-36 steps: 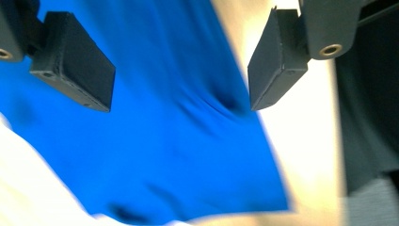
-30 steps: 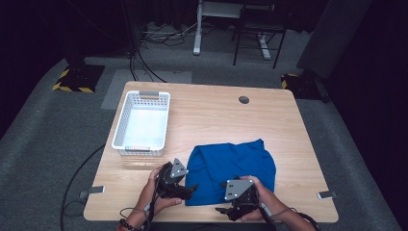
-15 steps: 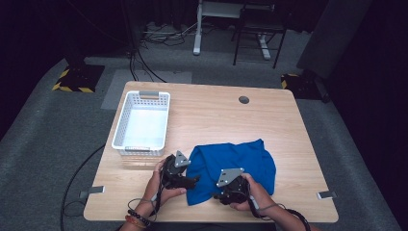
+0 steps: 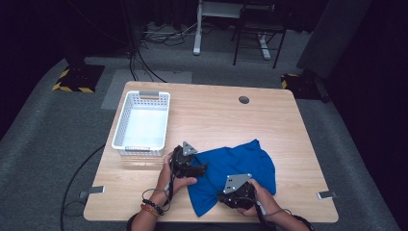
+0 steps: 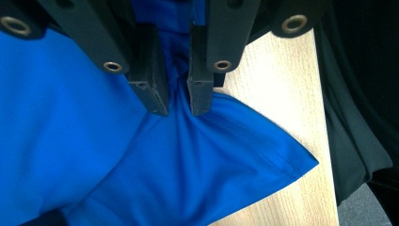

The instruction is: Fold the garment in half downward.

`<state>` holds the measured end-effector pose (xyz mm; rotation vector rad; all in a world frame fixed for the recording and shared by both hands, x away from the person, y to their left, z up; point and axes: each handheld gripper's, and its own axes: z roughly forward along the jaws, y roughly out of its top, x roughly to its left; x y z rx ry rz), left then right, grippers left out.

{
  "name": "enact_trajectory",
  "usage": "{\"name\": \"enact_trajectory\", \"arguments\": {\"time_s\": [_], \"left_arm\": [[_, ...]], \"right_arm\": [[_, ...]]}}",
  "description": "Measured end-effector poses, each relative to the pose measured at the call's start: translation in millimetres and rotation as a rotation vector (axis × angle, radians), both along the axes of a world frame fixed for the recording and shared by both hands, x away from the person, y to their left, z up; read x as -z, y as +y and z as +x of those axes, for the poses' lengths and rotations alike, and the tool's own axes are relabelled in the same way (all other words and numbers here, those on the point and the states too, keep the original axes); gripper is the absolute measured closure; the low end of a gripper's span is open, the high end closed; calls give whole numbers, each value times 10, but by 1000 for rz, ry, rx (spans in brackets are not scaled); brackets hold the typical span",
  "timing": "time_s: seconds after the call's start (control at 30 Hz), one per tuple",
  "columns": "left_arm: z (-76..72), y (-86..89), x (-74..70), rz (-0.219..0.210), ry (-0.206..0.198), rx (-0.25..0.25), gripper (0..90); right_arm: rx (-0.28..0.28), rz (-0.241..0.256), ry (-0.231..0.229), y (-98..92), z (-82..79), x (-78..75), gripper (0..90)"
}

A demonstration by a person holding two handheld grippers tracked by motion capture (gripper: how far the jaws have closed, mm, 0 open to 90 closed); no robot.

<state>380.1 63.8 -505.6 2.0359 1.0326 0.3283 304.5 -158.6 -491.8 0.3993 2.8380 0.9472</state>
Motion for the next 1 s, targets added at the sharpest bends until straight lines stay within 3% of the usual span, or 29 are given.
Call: {"name": "enact_trajectory", "arguments": {"time_s": [0.07,0.1,0.2,0.23,0.3,0.33,0.47,0.53,0.6,0.7,0.83,0.87,0.97,1.0], "left_arm": [[44,-6,12,10,12,-10,192],[67,-6,29,-7,21,-4,196],[106,-38,32,16,27,-6,199],[116,-55,36,25,37,11,202],[105,-107,43,81,11,22,210],[91,-131,44,106,-2,28,228],[52,-120,30,98,-7,47,364],[39,-97,32,84,-11,48,457],[34,-85,26,73,-4,67,551],[22,-92,26,68,-5,88,656],[5,-94,31,66,-8,106,728],[7,-90,34,61,-8,107,731],[14,-81,36,52,-3,111,737],[18,-76,39,46,-2,114,741]], "right_arm": [[-1,-6,-2,7,-2,-3,785],[-3,-7,-5,9,-3,-3,786],[-4,-9,-8,9,-4,-3,785],[-3,-9,-8,11,-5,-4,786],[-5,-12,-15,14,-14,-4,786],[-7,-13,-19,15,-18,-3,785],[-12,-12,-22,12,-19,-2,770],[-21,-6,-29,12,-22,5,681],[-26,0,-32,18,-39,11,531],[-39,-14,-71,42,-89,15,440],[-17,-23,-83,60,-100,20,369],[-4,-26,-89,58,-96,20,385],[9,-1,-30,38,-56,25,502],[25,3,-30,31,-40,24,571]]}}
